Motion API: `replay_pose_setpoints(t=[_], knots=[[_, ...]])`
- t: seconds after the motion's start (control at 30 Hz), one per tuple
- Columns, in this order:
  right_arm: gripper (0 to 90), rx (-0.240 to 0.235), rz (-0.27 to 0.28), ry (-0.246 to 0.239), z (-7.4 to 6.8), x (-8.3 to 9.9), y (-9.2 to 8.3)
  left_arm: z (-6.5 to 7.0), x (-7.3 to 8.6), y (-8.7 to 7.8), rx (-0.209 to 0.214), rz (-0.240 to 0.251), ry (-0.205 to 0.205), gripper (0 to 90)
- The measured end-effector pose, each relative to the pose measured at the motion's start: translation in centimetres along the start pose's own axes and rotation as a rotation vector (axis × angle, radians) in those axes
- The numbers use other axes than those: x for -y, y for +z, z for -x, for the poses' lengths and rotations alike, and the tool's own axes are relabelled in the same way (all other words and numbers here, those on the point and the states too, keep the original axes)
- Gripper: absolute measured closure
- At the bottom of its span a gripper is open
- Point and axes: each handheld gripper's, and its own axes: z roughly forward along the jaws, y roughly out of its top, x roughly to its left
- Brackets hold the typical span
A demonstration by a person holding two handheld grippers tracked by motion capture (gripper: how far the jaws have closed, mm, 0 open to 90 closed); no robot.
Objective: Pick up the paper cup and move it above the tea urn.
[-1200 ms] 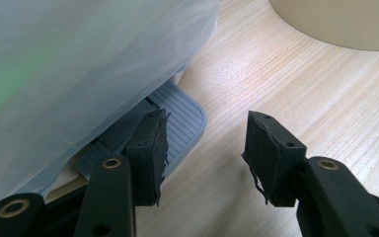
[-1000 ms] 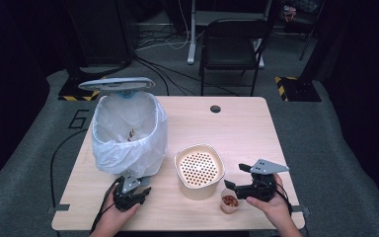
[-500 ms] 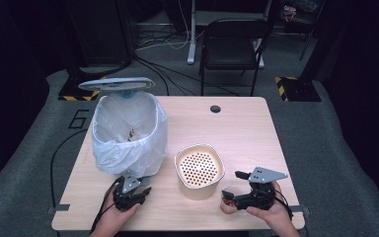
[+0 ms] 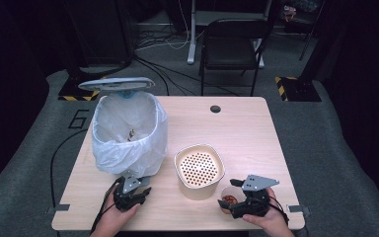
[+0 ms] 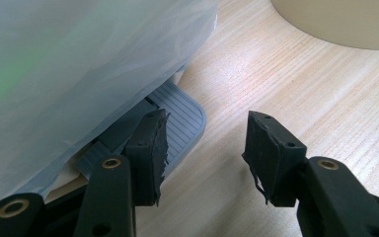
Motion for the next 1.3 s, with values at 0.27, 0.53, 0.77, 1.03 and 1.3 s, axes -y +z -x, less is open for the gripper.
replay_pose_setpoints(t=[0.27, 0.53, 0.77, 1.03, 1.3], knots=[[15.2, 0.005, -0.051, -0.038, 0.2, 1.2, 0.8, -0.1, 0.0, 0.0, 0.002, 0.008, -0.005, 51.0], [20.0, -0.007, -0.048, -0.06, 0.4, 1.6, 0.8, -0.1, 0.0, 0.0, 0.008, -0.002, -0.006, 51.0], [21.3, -0.003, -0.055, -0.077, 0.3, 1.6, 0.8, -0.1, 0.0, 0.0, 0.008, -0.003, -0.006, 51.0], [23.0, 0.026, -0.067, -0.097, 0.5, 1.5, 0.7, -0.1, 0.0, 0.0, 0.008, -0.003, -0.005, 51.0], [23.4, 0.075, -0.066, -0.06, 1.7, 1.4, 0.5, -0.1, -0.1, 0.0, 0.009, -0.004, -0.001, 51.0]])
